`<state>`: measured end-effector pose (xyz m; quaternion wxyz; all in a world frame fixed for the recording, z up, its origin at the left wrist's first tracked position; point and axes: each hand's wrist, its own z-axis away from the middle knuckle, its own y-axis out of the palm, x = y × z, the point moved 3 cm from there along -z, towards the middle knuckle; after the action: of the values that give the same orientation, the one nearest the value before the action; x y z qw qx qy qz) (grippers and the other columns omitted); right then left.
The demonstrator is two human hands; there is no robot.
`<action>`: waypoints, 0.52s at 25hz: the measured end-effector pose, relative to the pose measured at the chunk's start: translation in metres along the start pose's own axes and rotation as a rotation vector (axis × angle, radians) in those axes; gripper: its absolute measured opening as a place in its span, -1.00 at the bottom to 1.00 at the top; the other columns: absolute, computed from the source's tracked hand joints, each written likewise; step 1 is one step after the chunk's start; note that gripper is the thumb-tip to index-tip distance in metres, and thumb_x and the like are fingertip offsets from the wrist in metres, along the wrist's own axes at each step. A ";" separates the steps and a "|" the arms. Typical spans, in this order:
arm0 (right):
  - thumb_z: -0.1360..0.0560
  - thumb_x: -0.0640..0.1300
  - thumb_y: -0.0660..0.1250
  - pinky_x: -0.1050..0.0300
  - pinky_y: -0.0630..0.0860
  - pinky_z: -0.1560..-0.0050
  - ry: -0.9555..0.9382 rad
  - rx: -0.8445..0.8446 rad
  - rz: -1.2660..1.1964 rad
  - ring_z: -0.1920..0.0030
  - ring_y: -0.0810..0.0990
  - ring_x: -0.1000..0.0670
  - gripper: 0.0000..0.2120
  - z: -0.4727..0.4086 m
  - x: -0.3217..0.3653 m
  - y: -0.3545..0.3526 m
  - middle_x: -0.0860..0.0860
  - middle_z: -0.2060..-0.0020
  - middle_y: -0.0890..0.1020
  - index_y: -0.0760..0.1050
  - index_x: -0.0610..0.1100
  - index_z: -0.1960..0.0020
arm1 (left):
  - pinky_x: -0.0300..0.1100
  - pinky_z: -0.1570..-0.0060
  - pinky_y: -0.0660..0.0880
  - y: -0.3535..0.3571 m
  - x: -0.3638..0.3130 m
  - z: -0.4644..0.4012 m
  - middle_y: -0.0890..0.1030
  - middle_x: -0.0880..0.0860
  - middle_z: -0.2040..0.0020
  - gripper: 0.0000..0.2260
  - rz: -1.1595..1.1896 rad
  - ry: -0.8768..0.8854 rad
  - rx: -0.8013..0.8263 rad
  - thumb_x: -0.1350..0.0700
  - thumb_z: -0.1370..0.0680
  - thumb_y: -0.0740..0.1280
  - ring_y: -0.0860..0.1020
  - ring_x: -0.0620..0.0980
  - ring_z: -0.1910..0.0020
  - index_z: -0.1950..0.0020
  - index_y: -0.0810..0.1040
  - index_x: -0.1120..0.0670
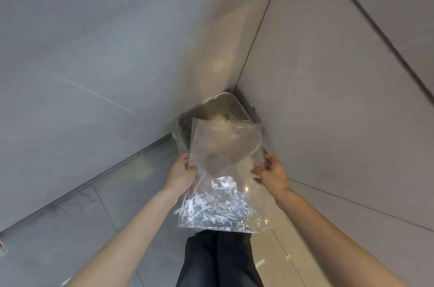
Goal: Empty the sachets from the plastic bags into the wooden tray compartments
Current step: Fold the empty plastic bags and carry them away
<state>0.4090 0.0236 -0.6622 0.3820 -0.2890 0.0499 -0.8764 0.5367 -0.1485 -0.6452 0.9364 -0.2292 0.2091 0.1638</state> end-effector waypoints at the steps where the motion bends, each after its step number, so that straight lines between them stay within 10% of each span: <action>1: -0.48 -0.32 0.23 0.04 0.54 -0.07 0.014 -0.001 0.028 0.04 0.53 -0.05 -0.51 -0.016 -0.005 0.004 -0.05 0.01 0.48 0.20 -0.18 -0.38 | -0.19 -0.01 0.36 0.007 0.002 -0.013 0.47 0.14 -0.25 -0.64 -0.004 -0.009 0.004 0.30 -0.52 0.14 0.45 0.13 -0.21 -0.32 0.33 0.16; 5: -0.45 -0.29 0.26 -0.13 0.49 -0.20 0.028 -0.009 0.140 -0.08 0.55 -0.14 -0.49 -0.068 -0.014 0.017 0.04 0.11 0.50 0.24 -0.17 -0.38 | -0.11 -0.09 0.39 0.022 0.013 -0.060 0.47 0.23 -0.24 -0.61 0.007 -0.032 -0.021 0.32 -0.50 0.18 0.45 0.17 -0.20 -0.33 0.31 0.20; 13: -0.49 -0.13 0.23 -0.08 0.36 -0.34 0.054 0.026 0.278 -0.33 0.40 -0.17 -0.44 -0.142 -0.013 0.033 -0.15 -0.36 0.41 0.16 -0.16 -0.45 | -0.15 -0.06 0.38 0.039 0.035 -0.122 0.51 0.19 -0.20 -0.70 0.136 -0.087 0.030 0.26 -0.52 0.20 0.47 0.05 -0.05 -0.24 0.41 0.22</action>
<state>0.3598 -0.0096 -0.7961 0.5020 -0.2506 0.0881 -0.8230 0.5123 -0.1696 -0.7740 0.9347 -0.1932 0.1858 0.2334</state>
